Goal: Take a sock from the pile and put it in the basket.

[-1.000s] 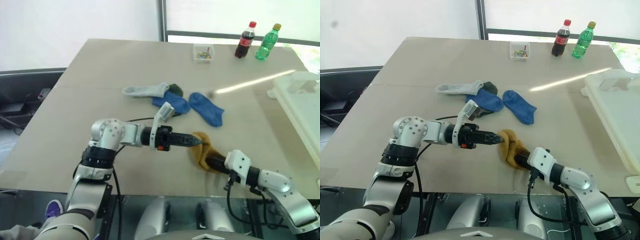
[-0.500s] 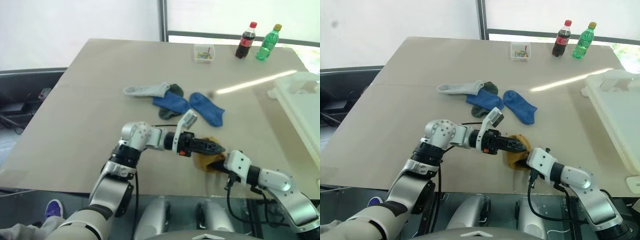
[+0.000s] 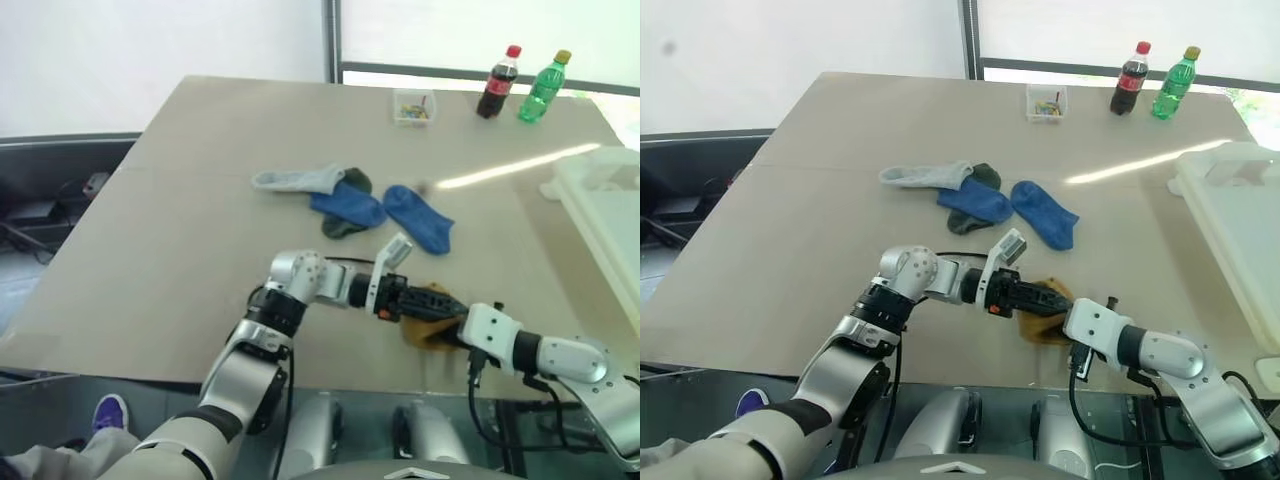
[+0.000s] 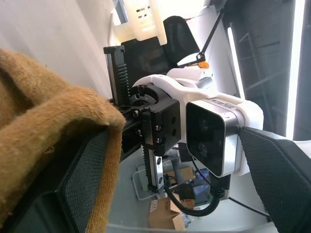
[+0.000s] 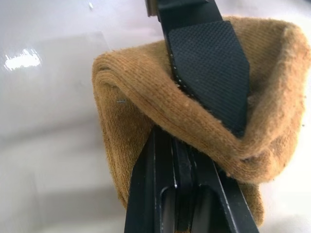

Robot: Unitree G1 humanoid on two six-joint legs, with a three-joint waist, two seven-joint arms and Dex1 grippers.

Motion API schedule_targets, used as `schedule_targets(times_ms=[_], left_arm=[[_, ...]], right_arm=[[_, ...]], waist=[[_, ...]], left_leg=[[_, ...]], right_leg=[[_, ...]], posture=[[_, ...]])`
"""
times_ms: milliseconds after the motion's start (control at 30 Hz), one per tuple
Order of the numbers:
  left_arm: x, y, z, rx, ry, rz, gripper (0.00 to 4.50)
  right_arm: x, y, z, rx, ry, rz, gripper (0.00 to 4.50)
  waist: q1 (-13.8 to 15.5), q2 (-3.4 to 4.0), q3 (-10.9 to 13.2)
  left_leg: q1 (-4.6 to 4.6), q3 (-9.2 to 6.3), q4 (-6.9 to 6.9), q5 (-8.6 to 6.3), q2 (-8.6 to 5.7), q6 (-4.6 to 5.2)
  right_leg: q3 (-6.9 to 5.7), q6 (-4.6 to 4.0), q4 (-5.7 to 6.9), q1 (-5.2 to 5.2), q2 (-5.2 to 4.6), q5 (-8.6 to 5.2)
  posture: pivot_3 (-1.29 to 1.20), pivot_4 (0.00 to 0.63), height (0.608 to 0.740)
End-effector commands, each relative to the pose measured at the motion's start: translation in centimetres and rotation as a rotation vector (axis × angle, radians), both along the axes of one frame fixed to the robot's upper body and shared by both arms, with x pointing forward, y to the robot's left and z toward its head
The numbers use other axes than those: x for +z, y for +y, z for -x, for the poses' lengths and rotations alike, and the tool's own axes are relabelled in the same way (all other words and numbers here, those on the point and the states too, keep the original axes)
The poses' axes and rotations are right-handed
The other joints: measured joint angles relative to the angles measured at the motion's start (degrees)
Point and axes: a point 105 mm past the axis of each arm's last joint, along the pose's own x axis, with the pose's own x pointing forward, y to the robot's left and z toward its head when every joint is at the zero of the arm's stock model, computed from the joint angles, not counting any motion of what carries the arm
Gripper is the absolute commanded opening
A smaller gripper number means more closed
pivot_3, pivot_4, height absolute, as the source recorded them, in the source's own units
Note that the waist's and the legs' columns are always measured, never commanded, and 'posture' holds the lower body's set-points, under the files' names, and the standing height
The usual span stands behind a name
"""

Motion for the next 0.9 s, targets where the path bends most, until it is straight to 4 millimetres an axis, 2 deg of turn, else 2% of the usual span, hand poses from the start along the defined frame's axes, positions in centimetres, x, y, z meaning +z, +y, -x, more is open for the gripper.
schedule_targets(times_ms=[33,333,533,733,900], left_arm=[[-3.4,0.2,-0.3,0.033,-0.012,-0.175,4.49],[-2.4,0.3,-0.6,0.051,-0.009,-0.114,4.49],[-2.4,0.3,-0.8,0.053,-0.021,-0.116,4.49],[-2.2,0.2,-0.3,0.000,-0.038,-0.112,4.49],[-2.0,0.2,-0.4,-0.002,-0.051,-0.092,4.49]], right_arm=[[4.1,1.3,0.0,0.032,-0.096,-0.127,0.00],[5.1,1.9,-0.7,-0.064,-0.086,-0.341,0.00],[5.5,1.2,0.0,-0.083,-0.086,-0.317,0.00],[5.4,-0.4,1.9,-0.108,-0.021,-0.274,0.00],[5.0,-0.5,2.0,-0.150,-0.018,-0.268,0.00]], waist=[[0.20,-0.01,0.01],[-0.13,0.03,0.02],[0.11,0.02,0.01],[0.11,0.03,0.00],[0.10,0.04,-0.01]], left_leg=[[-0.01,-0.01,0.00,0.00,0.00,0.00],[-0.03,-0.04,-0.01,0.00,0.08,0.00],[-0.03,-0.04,0.00,0.00,0.04,0.00],[-0.04,-0.05,-0.01,-0.01,0.05,0.01],[-0.02,-0.05,-0.01,-0.01,0.07,0.02]], right_leg=[[-0.01,0.00,0.00,0.00,0.00,0.00],[-0.01,0.00,0.03,-0.06,0.07,0.01],[-0.02,0.00,0.02,-0.04,0.04,0.01],[-0.04,0.00,0.02,-0.04,0.05,0.01],[-0.03,-0.01,0.02,-0.03,0.06,0.00]], posture=[[0.00,0.150,0.729],[0.00,0.150,0.729],[0.00,0.150,0.729],[0.00,0.150,0.729],[0.00,0.150,0.729]])
